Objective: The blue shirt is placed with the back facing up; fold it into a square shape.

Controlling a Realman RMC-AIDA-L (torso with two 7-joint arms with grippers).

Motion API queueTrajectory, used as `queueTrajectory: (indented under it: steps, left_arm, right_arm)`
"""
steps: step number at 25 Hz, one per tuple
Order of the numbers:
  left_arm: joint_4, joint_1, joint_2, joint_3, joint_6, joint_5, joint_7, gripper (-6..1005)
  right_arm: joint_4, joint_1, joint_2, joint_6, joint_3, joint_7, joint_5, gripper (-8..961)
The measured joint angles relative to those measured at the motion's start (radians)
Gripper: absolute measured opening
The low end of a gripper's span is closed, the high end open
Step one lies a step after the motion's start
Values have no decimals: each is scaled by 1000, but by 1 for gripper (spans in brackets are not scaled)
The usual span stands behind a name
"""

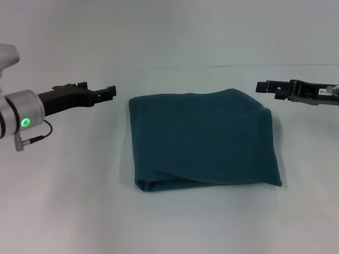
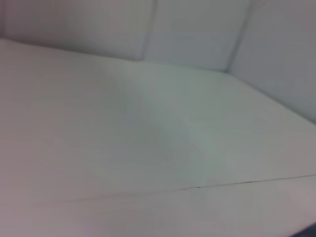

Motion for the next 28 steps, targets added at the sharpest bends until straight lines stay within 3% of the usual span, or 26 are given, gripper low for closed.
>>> queueTrajectory:
  steps: [7,28]
  left_arm:
    - [-62,-52,3,123,-178,54,-176,948]
    - [-124,-131,-43,199,-202,90,-202,947]
  right_arm:
    - [-12,1,1,-18,8,-2,2,855]
    - [-37,4,3,-22,11,-2,2,856]
